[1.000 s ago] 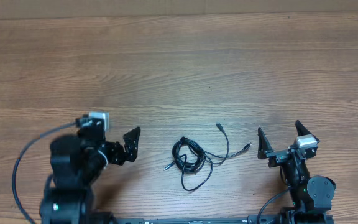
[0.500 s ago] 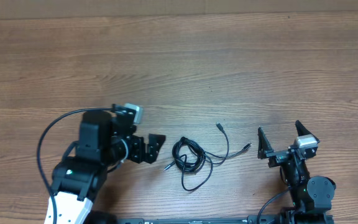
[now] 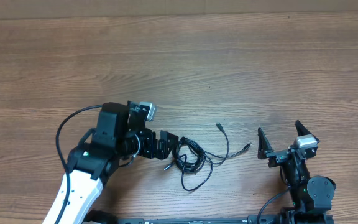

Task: Untangle cables
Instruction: 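Move the left gripper forward toward the coiled black cable, then lower the left gripper onto the cable coil and grasp it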

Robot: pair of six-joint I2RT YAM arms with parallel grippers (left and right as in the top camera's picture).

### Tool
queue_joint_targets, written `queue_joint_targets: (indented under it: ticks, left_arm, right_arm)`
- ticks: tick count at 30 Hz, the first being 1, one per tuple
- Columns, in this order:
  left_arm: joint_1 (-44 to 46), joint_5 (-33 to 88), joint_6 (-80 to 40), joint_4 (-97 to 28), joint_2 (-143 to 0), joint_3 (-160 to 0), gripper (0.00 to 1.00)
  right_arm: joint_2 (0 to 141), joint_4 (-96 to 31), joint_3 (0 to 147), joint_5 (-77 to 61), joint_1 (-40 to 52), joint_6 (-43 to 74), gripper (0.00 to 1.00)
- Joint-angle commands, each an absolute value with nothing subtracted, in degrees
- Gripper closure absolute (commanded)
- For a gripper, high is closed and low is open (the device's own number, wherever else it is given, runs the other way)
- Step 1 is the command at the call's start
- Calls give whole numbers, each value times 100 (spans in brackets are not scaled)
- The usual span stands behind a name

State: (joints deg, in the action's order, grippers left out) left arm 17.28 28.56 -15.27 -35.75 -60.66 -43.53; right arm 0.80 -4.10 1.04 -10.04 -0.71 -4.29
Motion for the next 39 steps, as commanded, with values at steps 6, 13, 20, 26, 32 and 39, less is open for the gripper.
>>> queue_joint_targets:
  ticks: [6,13,20,26,32,39]
  left_arm:
    - [1938,2982,-1850,-3444,-6796,-4484,0]
    - [2571,1892,-2530,-3218,-7301,-4484,2]
    - [3350,615,-3190,-3166,-7642,-4484,7]
    - [3590,602,-3868,-2834,-8016,-4484,24]
    - [3754,484,-4322,-2779,-8423,-4484,37]
    - [3754,386,-5041,-2598,-8823,-4484,63]
  right_arm:
    - [16,-390,45,-950,-71,-440,0]
    - [16,-390,45,-950,-71,-440,0]
    - [16,-390,45,-950,-71,-440,0]
    - [16,-390,45,-950,-71,-440,0]
    - [16,-390,45,-950,-71,-440,0]
    - [16,-390,45,-950,-71,-440,0]
